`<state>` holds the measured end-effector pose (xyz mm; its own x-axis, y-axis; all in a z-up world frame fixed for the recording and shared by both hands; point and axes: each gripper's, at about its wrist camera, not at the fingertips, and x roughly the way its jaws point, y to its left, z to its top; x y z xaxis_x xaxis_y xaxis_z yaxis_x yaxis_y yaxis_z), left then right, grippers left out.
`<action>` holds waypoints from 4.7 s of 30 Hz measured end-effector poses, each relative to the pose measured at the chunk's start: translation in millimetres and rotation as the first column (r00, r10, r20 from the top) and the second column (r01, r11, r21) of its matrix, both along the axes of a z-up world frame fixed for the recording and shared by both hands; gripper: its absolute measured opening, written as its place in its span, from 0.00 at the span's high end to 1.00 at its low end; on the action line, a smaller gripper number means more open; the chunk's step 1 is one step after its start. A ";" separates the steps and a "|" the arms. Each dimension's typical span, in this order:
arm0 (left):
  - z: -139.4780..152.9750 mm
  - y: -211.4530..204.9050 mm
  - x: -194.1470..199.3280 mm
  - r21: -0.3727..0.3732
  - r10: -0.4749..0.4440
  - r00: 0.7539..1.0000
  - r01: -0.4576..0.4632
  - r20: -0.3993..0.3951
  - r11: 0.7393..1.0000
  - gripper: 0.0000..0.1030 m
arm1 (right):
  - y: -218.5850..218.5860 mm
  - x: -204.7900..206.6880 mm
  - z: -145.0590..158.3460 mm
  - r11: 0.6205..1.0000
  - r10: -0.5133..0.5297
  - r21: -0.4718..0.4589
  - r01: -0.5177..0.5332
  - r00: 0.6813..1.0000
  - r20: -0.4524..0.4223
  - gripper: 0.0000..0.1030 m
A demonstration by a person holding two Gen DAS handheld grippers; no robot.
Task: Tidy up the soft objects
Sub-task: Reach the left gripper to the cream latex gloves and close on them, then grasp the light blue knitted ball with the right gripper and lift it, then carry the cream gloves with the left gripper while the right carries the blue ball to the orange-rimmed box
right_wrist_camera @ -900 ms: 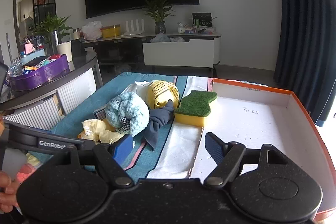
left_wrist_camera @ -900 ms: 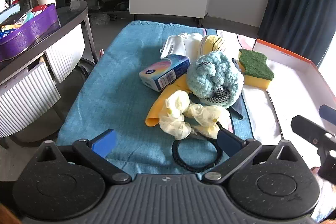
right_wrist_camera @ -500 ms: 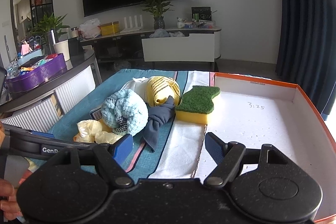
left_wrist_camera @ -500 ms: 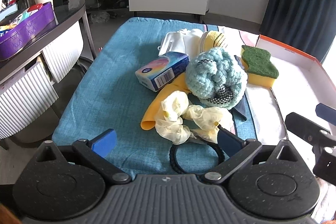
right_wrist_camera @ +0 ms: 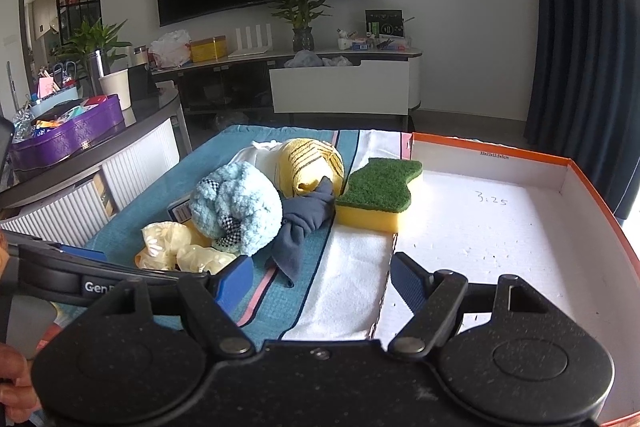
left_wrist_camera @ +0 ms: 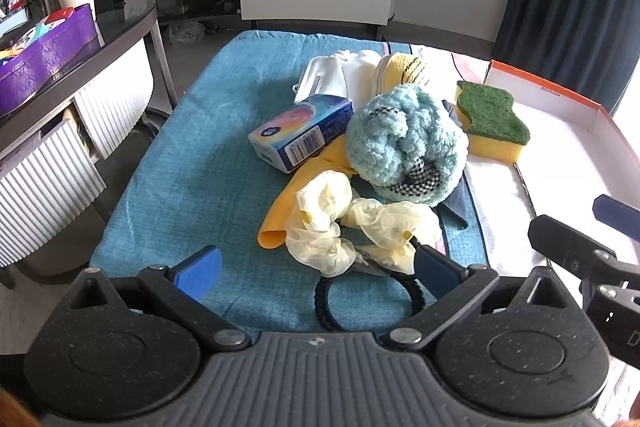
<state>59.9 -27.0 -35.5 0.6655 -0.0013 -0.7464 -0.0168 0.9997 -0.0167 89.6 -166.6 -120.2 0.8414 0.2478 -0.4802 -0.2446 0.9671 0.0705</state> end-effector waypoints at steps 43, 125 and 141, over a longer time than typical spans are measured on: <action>-20.6 -16.4 29.8 -0.029 -0.058 0.998 0.058 -0.004 0.998 0.15 | -9.7 7.5 1.0 0.999 -0.026 0.021 0.025 1.000 0.007 0.14; 80.7 -17.3 -34.7 -0.163 -0.135 0.953 0.184 0.270 0.969 0.67 | -72.7 -14.9 66.9 0.995 -0.052 0.088 0.041 0.992 0.118 0.43; 79.1 -86.6 8.7 -0.182 -0.274 0.927 0.325 0.257 0.928 0.67 | -126.7 -2.6 70.7 0.983 -0.172 0.082 0.164 0.980 0.102 0.43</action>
<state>68.5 -113.6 43.7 0.7572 -0.3724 -0.5367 0.3128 0.9280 -0.2026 87.0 -293.3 -49.5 0.9201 0.1298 -0.3695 -0.0896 0.9882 0.1243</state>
